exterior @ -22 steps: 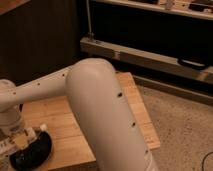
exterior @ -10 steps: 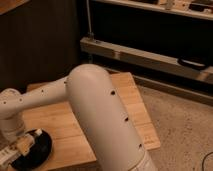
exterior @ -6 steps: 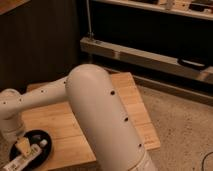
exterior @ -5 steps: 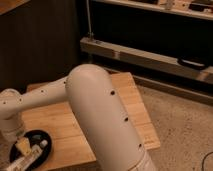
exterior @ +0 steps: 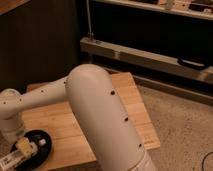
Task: Place the bottle in the ceramic bowl
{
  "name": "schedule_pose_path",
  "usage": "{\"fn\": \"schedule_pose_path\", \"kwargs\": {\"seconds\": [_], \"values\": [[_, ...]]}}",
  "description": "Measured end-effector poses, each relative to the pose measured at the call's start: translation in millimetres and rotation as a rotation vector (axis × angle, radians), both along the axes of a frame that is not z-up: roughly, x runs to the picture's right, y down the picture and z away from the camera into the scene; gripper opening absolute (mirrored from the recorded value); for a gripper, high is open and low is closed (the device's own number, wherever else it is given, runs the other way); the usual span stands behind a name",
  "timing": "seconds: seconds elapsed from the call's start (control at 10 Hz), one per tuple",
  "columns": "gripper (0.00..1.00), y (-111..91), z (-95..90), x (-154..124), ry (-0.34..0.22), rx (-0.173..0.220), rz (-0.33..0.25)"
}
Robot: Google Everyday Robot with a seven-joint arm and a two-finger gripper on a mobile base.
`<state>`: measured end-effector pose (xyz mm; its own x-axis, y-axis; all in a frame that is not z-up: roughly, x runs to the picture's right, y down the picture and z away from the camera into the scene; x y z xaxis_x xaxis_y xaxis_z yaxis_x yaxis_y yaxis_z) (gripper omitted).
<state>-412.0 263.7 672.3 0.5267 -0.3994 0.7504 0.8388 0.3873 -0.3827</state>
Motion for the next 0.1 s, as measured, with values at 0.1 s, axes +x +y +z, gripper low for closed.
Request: {"fn": "schedule_pose_path", "kwargs": {"seconds": [0.1], "values": [[0.71, 0.0, 0.0, 0.0, 0.000, 0.000, 0.000]]}}
